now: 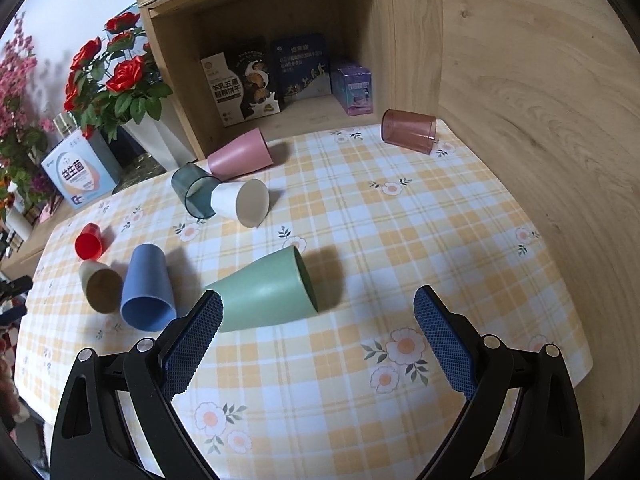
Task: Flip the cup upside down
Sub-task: 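Move the left gripper down toward the red cup lying on its side, then close the left gripper around the red cup's body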
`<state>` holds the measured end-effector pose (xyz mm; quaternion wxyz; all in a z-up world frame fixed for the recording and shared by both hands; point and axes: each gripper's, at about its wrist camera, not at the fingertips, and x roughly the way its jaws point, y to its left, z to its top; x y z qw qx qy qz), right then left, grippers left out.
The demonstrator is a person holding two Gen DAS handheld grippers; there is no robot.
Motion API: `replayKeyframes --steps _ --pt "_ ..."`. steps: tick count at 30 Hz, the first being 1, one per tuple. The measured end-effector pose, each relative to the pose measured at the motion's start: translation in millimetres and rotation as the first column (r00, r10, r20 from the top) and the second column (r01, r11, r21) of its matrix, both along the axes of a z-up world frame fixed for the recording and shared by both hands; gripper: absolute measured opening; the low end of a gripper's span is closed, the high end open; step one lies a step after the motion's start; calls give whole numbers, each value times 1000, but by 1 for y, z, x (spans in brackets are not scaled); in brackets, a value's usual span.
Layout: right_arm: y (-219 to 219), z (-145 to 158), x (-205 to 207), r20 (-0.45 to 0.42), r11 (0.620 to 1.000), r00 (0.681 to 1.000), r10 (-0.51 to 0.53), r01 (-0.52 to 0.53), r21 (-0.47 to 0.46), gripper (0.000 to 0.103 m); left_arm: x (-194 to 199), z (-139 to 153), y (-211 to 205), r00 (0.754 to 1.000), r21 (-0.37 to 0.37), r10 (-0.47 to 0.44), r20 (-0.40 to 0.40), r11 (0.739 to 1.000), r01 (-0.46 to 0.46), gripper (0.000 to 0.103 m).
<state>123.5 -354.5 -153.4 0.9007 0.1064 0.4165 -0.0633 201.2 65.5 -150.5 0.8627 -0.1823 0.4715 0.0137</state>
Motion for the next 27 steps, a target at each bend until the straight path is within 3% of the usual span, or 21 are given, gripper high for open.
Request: replayKeyframes --steps 3,7,10,12,14,19,27 --pt "-5 -2 5 -7 1000 1000 -4 4 7 93 19 -10 4 999 -67 30 -45 997 -33 91" --pt "-14 -5 13 -18 1000 1000 -18 18 5 93 52 -15 22 994 -71 81 -71 994 -86 91" --pt "-19 -8 19 -30 1000 999 -29 29 2 93 92 -20 44 989 -94 117 -91 988 -125 91" --pt "-21 -12 24 -43 999 998 -36 36 0 93 121 -29 58 986 -150 118 -119 979 -135 90" --pt "-24 -16 29 -59 999 997 -39 39 -2 93 150 -41 71 977 -182 139 -162 969 -168 84" --pt "-28 -21 40 -85 999 995 -52 51 -12 93 196 -63 85 958 -175 177 -227 960 -218 80" --pt "-29 -29 51 -110 999 993 -50 48 -16 93 222 -99 96 923 -165 205 -327 949 -269 72"
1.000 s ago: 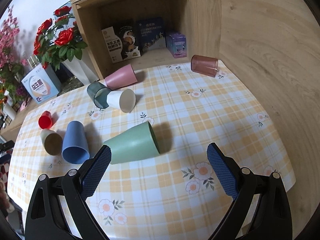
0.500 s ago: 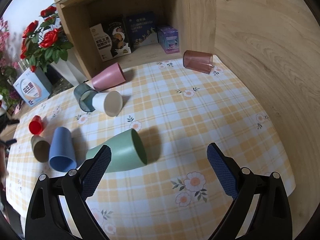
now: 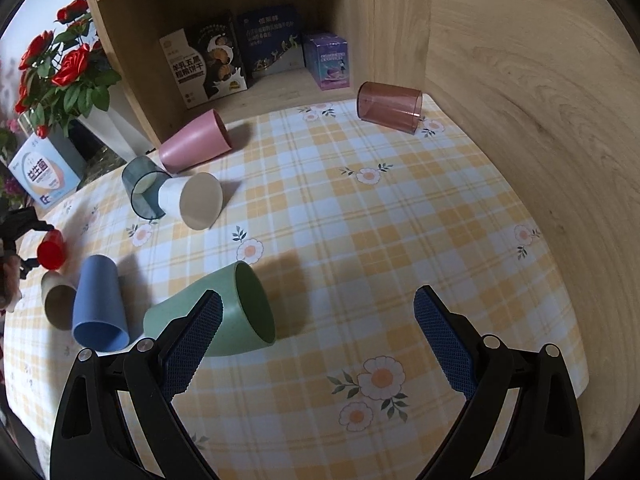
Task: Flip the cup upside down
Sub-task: 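Close the left gripper around the red cup's body, then lift and turn the red cup, set it mouth-down, open the left gripper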
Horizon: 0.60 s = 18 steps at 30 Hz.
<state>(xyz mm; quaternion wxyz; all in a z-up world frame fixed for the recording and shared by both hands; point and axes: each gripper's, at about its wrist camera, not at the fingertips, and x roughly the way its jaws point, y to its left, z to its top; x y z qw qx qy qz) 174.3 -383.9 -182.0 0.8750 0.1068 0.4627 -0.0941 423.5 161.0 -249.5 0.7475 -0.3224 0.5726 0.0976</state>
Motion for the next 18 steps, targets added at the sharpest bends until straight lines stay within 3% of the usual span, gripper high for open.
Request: replayKeyframes --steps 1,2,9,18 --pt "1 -1 1 -4 1000 1000 3 -3 1 93 1 -2 0 1000 3 -2 -5 1000 2 67" --pt "2 -1 1 -6 1000 1000 7 -7 4 93 1 -5 -1 1000 6 -11 -8 1000 11 55" --pt "8 7 -3 12 1000 1000 24 -24 19 93 -9 14 -11 996 32 -58 66 998 56 54" --pt "7 22 -24 58 999 998 10 -13 48 93 -71 82 -53 965 73 -200 170 979 190 54"
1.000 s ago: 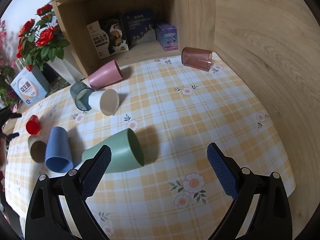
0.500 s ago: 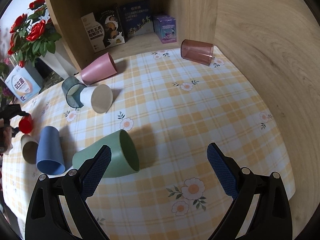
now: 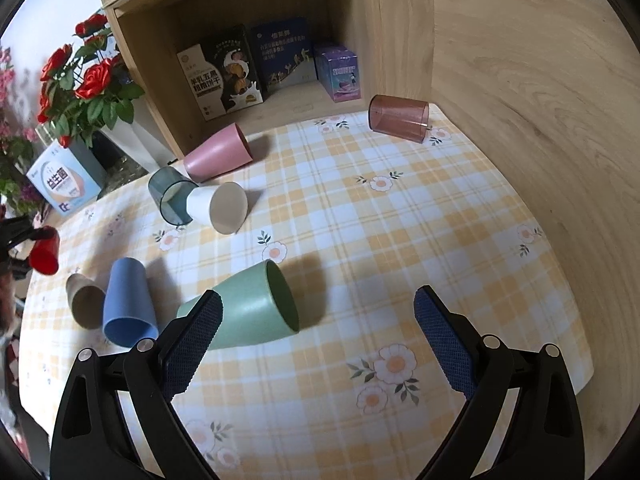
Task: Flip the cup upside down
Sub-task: 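Lift and turn the red cup, set it mouth-down, open the left gripper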
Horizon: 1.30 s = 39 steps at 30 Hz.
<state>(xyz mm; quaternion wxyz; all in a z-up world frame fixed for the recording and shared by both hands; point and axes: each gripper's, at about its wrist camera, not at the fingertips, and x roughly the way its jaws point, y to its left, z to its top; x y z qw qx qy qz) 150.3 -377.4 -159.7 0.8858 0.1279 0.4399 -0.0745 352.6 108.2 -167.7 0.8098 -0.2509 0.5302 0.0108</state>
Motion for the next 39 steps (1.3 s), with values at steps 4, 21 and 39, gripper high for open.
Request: replayKeyframes --steps 4,21,39 --pt "-4 1 -14 0 1000 1000 -16 16 12 93 -53 12 -48 993 -16 -113 41 993 114 54" --pt "-28 -8 -63 2 998 999 -46 46 44 93 -180 -58 -224 915 -167 -400 -52 907 387 54" --pt "-39 -27 -70 -51 987 996 -75 81 139 93 -193 -94 -262 872 -110 -484 -77 873 475 55"
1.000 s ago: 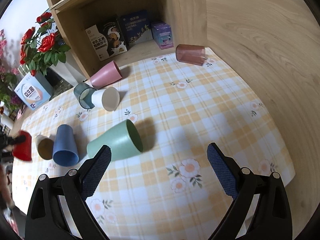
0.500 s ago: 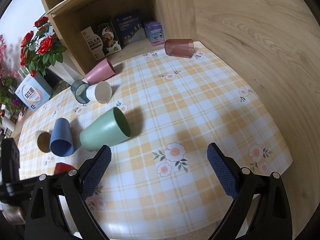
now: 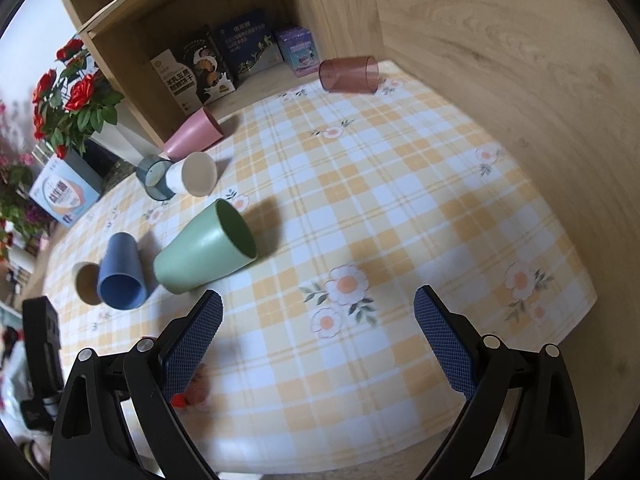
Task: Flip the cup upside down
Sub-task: 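Lift and turn the red cup, set it mouth-down, open the left gripper, then withdraw the left gripper while the right gripper moves toward the red cup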
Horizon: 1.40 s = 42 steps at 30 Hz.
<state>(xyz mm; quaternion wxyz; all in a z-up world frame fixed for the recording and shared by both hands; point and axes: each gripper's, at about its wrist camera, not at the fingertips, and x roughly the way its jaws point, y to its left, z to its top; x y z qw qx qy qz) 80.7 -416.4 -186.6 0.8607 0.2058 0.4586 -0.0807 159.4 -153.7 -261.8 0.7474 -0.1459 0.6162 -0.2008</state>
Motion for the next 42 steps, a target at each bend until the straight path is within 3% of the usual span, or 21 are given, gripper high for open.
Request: replayKeyframes --steps 7,14,18,22,28,37,42 --pt "8 0 2 -14 1000 1000 10 -10 29 93 -2 12 10 1000 -8 -7 13 1000 7 75" --pt "28 4 8 -28 998 998 59 -59 19 93 -4 41 30 994 27 -25 106 999 22 87" --pt "42 6 13 -40 995 994 97 -96 18 93 -1 59 56 984 50 8 175 999 -17 91" --pt "60 4 21 -65 990 988 141 -139 31 93 -5 73 86 962 118 34 270 991 -68 93" --pt "89 -2 33 -104 976 971 218 -214 45 93 -17 85 148 911 174 146 386 958 -228 96" --pt "135 -22 59 -196 941 922 334 -314 127 93 -28 86 213 853 213 252 458 900 -381 97" --pt "146 -36 69 -264 936 902 341 -298 189 93 -34 78 232 849 214 292 440 884 -415 97"
